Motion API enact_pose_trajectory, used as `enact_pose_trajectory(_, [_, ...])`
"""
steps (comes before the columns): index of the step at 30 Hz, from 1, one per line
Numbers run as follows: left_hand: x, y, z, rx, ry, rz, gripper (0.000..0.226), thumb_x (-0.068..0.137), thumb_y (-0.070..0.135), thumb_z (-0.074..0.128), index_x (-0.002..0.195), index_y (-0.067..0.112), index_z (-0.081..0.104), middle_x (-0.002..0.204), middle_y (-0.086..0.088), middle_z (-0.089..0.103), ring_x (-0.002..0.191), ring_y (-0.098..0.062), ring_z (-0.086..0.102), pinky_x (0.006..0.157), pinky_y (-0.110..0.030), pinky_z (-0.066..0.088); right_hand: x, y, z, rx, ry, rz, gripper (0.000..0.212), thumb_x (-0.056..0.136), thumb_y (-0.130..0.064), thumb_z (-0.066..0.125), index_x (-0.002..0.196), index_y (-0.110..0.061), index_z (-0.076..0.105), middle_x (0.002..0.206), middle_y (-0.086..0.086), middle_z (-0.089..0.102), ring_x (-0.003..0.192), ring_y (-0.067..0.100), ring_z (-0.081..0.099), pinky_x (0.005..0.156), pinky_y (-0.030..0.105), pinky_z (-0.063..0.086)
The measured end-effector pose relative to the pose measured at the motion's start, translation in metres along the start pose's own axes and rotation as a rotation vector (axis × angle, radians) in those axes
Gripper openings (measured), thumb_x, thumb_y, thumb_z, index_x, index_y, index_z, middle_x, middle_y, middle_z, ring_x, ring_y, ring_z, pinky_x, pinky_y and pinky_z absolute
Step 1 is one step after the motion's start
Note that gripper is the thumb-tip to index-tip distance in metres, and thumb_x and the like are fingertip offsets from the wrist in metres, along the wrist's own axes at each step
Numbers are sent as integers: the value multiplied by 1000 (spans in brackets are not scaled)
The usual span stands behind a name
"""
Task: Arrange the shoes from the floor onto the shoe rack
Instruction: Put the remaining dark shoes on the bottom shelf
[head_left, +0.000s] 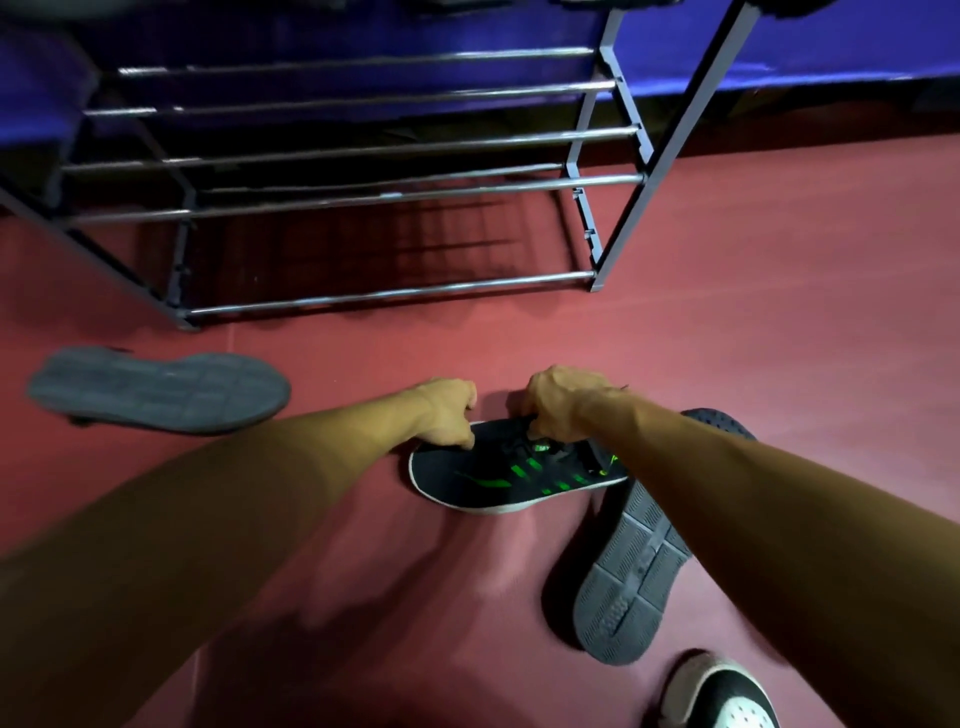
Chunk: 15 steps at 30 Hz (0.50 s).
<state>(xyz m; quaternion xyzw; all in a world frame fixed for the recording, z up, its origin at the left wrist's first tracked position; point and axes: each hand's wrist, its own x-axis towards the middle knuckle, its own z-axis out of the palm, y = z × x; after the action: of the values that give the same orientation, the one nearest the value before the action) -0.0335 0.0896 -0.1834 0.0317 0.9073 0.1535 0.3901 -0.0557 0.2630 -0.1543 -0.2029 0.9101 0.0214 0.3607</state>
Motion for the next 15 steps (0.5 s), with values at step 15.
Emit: enact_pose_trajectory(15, [-93,-56,-23,-327,13,-95,26,71,6,59,96,6,63,79,-5,56,67,-21,47,58,-30,35,-31,-87,-66,-6,282,-231,21,80,-36,76,101,-32,77,100,-3,74,100,22,67,70,25,39])
